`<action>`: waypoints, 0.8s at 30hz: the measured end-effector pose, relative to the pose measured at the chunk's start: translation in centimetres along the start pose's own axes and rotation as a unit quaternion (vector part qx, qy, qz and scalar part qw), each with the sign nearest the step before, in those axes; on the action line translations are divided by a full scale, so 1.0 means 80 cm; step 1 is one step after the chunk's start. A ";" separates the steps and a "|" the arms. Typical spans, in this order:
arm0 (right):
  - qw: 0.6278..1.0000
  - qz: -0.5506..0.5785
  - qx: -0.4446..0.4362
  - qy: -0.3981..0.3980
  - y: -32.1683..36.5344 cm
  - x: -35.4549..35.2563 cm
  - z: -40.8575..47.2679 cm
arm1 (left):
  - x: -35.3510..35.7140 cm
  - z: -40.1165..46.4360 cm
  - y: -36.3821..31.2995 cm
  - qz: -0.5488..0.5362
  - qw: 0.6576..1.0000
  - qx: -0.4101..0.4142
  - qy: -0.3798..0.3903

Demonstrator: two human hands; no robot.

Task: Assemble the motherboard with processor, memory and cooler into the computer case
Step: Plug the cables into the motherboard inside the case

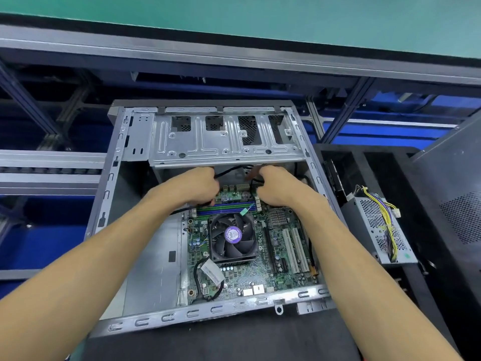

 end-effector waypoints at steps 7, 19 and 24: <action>0.987 0.004 -0.049 0.154 0.016 0.013 -0.014 | -0.011 -0.009 0.007 0.117 0.993 0.010 0.032; 0.967 0.232 -0.064 0.080 0.021 0.005 -0.010 | 0.003 -0.066 -0.001 0.229 0.961 0.033 0.155; 0.961 0.255 -0.080 0.075 0.025 0.004 -0.014 | 0.000 -0.089 -0.008 0.271 0.947 0.072 0.156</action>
Point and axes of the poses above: each hand's wrist, its own z-axis towards the middle knuckle, its own x-axis out of the palm, y = z × x, the point moved 4 cm from there along z, towards the middle knuckle
